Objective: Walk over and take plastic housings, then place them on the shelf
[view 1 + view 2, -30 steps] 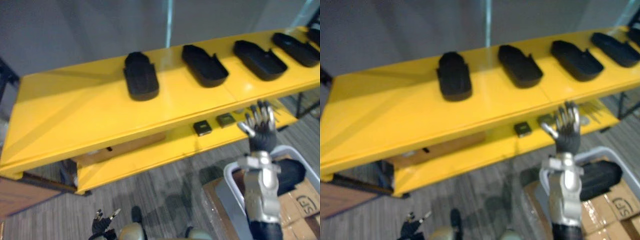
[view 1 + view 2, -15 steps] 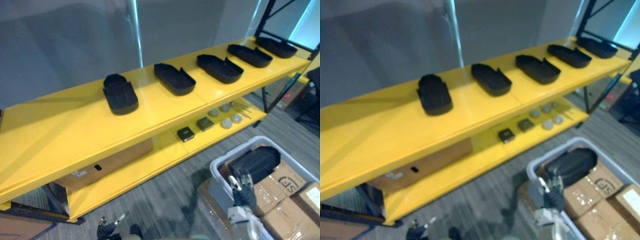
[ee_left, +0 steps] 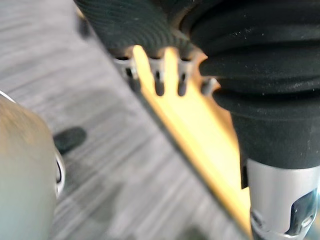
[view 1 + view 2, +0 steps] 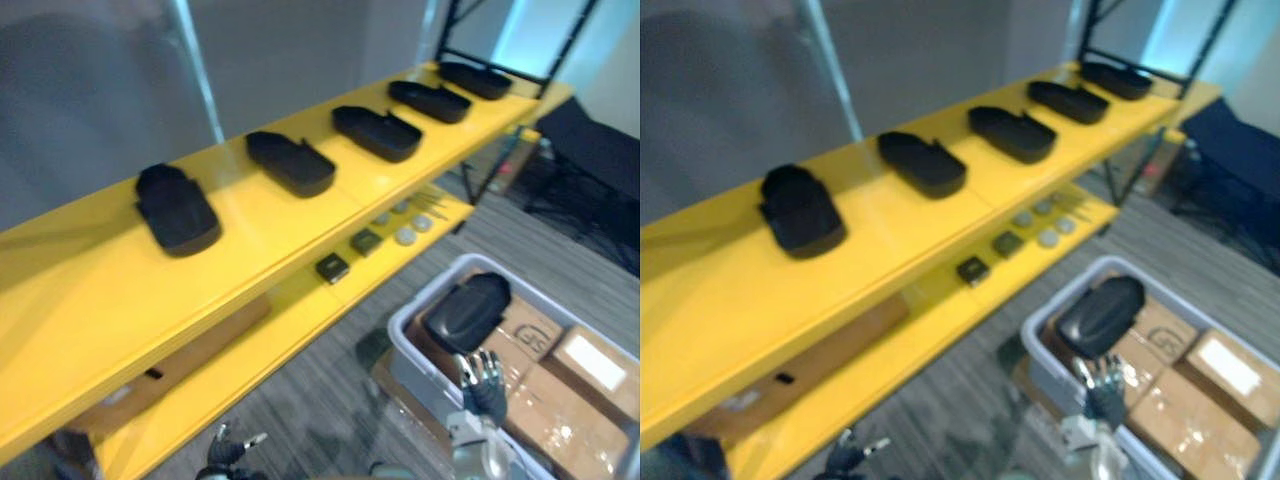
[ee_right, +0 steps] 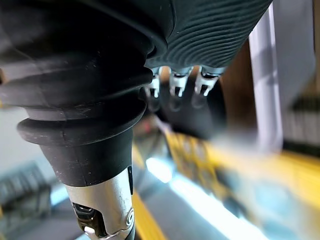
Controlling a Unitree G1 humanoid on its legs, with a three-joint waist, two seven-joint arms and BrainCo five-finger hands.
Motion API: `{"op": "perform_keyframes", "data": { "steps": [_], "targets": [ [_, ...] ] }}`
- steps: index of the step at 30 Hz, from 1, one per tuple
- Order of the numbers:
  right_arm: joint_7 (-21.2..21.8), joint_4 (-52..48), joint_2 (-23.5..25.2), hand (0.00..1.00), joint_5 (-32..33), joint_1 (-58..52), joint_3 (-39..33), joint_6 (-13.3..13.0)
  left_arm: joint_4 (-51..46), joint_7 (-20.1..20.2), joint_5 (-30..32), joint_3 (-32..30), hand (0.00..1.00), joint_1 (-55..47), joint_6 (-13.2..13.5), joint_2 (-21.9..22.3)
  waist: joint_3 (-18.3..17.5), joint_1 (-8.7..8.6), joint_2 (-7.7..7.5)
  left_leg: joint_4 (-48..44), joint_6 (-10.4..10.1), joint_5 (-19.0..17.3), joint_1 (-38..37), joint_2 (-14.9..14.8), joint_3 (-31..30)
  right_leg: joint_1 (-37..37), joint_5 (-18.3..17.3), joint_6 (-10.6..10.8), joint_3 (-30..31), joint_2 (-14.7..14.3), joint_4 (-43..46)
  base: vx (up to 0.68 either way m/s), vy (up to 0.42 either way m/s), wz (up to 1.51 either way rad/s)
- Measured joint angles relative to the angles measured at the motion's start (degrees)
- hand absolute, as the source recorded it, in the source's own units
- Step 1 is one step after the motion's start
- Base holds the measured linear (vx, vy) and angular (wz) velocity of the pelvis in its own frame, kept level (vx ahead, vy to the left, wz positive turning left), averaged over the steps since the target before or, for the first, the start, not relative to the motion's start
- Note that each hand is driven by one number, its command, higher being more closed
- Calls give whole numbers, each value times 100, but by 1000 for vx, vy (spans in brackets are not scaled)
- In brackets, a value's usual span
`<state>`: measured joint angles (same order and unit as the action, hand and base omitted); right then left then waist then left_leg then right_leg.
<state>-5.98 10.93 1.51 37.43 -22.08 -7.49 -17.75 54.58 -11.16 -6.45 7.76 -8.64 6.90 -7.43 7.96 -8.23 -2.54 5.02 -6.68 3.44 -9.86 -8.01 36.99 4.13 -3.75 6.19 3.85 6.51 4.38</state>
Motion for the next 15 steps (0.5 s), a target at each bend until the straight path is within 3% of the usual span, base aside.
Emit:
{"op": "perform_keyframes", "data": {
  "steps": [5, 9, 11, 12, 13, 15],
  "targets": [
    [304, -38, -133, 0, 1, -184, -17, -103, 12, 17, -48, 207, 0, 118, -114, 0, -12, -203, 28, 0, -10, -3, -215, -139, 433, -108, 210, -34, 84, -152, -36, -44, -50, -61],
    [456, -60, -196, 0, -26, -153, 111, -120, 19, 9, -237, 199, 0, 94, -200, 9, -33, -178, 55, -30, -98, -22, -204, -117, 391, -230, 201, -26, 108, -152, -96, -182, -62, -16],
    [586, -61, -289, 0, -110, -32, 175, -114, 63, 3, -275, 58, 0, -26, -178, -5, -115, -107, -15, -505, -11, -264, 88, -167, -486, -349, 209, -14, 240, -152, -105, -127, -46, -24],
    [695, -67, -457, 0, -212, 215, 254, -112, 55, -43, -508, -133, 0, -50, -146, 22, -127, 43, 47, -1148, 93, -720, 435, -288, -1459, -471, 291, 29, 460, -236, -113, -139, 30, -78],
    [777, -53, -713, 0, -248, 537, 326, -103, 48, -143, -742, -327, 0, -55, -120, 119, -120, 243, 202, -1719, 65, -1271, 750, -337, -2329, -587, 350, 7, 721, -369, -128, -157, 85, -96],
    [885, 68, -929, 0, -241, 957, 371, -90, 9, -198, -929, -505, 0, -74, -73, 162, -108, 432, 269, -2301, -35, -1751, 961, -266, -2727, -616, 387, -36, 891, -424, -137, -167, 152, -73]
  ]
}}
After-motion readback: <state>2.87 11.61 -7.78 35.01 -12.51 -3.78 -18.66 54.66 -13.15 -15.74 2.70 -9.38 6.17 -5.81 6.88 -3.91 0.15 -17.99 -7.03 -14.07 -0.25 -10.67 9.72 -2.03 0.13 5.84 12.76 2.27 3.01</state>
